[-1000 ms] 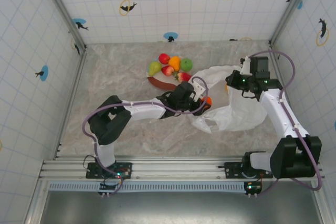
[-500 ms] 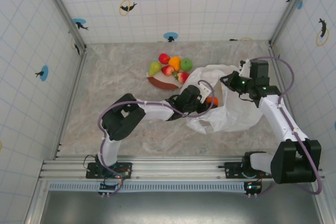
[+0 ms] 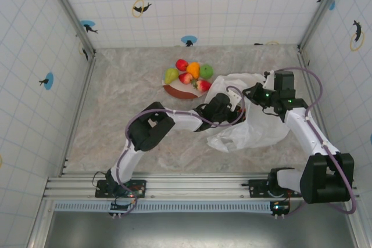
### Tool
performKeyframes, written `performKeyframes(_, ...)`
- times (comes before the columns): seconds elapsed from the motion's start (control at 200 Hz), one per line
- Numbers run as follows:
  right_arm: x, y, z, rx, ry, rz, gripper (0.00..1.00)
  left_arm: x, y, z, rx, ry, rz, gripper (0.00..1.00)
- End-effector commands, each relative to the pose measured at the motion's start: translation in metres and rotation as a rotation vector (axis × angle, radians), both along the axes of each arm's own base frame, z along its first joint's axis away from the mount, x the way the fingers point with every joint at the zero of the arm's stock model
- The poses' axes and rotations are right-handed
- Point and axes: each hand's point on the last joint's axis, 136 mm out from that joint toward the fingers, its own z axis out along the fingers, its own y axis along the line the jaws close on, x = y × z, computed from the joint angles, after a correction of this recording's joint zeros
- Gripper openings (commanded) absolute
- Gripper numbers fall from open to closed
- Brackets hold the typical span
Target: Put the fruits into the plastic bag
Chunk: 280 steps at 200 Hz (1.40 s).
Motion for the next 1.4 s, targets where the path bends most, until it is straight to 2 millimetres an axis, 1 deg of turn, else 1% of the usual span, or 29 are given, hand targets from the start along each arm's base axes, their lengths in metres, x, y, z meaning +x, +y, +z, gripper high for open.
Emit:
performKeyframes(0.0,0.001,0.002,0.0,0.008,-0.023,0.006,0.0,-0.003,-0.019,0.012,-0.081,0.049,-0.011,0.74)
performKeyframes(0.09,0.001,0.002,0.0,0.003,-0.025,0.009,0.0,-0.003,-0.02,0.015,-0.086,0.051,-0.01,0.79)
performKeyframes(0.15,-0.001,0.001,-0.001,-0.005,-0.022,0.01,0.0,-0.004,-0.017,0.017,-0.078,0.045,-0.009,0.81)
performKeyframes(0.23,-0.001,-0.003,-0.003,-0.014,-0.022,0.004,0.0,-0.004,-0.009,0.023,-0.072,0.025,-0.002,0.84)
performKeyframes(0.32,-0.001,-0.009,-0.004,-0.028,-0.023,-0.007,0.0,-0.006,0.002,0.035,-0.072,-0.001,0.007,0.88)
performKeyframes(0.465,-0.001,-0.019,-0.008,-0.07,-0.015,-0.014,0.0,-0.012,0.033,0.046,-0.055,-0.021,0.019,0.89)
performKeyframes(0.631,-0.001,-0.024,-0.015,-0.104,-0.003,-0.018,0.0,-0.03,0.075,0.048,-0.002,-0.031,0.012,0.88)
performKeyframes(0.666,0.0,-0.024,-0.016,-0.104,0.0,-0.017,0.0,-0.035,0.082,0.049,0.004,-0.038,0.005,0.88)
performKeyframes(0.681,0.0,-0.024,-0.016,-0.104,-0.003,-0.016,0.0,-0.037,0.084,0.053,0.0,-0.045,0.002,0.88)
performKeyframes(0.686,0.0,-0.024,-0.016,-0.104,-0.002,-0.016,0.0,-0.038,0.087,0.048,0.011,-0.039,0.002,0.88)
performKeyframes(0.746,0.001,-0.023,-0.017,-0.102,0.0,-0.013,0.0,-0.047,0.104,0.043,0.037,-0.04,0.003,0.87)
performKeyframes(0.786,0.002,-0.023,-0.017,-0.1,0.0,-0.012,0.0,-0.049,0.113,0.046,0.039,-0.045,0.019,0.86)
performKeyframes(0.906,0.004,-0.023,-0.021,-0.103,0.006,-0.009,0.0,-0.053,0.147,0.044,0.051,-0.039,0.075,0.84)
performKeyframes(0.951,0.004,-0.023,-0.021,-0.102,0.006,-0.008,0.0,-0.055,0.157,0.044,0.051,-0.038,0.088,0.83)
performKeyframes(0.971,0.005,-0.023,-0.021,-0.102,0.007,-0.008,0.0,-0.056,0.16,0.047,0.044,-0.041,0.093,0.83)
performKeyframes(1.061,0.006,-0.022,-0.021,-0.099,0.005,-0.005,0.0,-0.062,0.176,0.047,0.031,-0.027,0.116,0.81)
performKeyframes(1.141,0.007,-0.022,-0.022,-0.1,0.006,-0.007,0.0,-0.063,0.19,0.04,0.031,0.009,0.171,0.79)
performKeyframes(1.206,0.007,-0.022,-0.023,-0.1,0.007,-0.005,0.0,-0.058,0.198,0.034,0.032,0.048,0.233,0.78)
performKeyframes(1.276,0.007,-0.022,-0.024,-0.099,0.007,-0.006,0.0,-0.046,0.205,0.023,0.056,0.114,0.322,0.79)
performKeyframes(1.341,0.007,-0.022,-0.025,-0.097,0.009,-0.006,0.0,-0.039,0.203,0.014,0.061,0.184,0.354,0.78)
performKeyframes(1.396,0.006,-0.022,-0.024,-0.094,0.006,-0.005,0.0,-0.036,0.198,0.011,0.043,0.225,0.36,0.79)
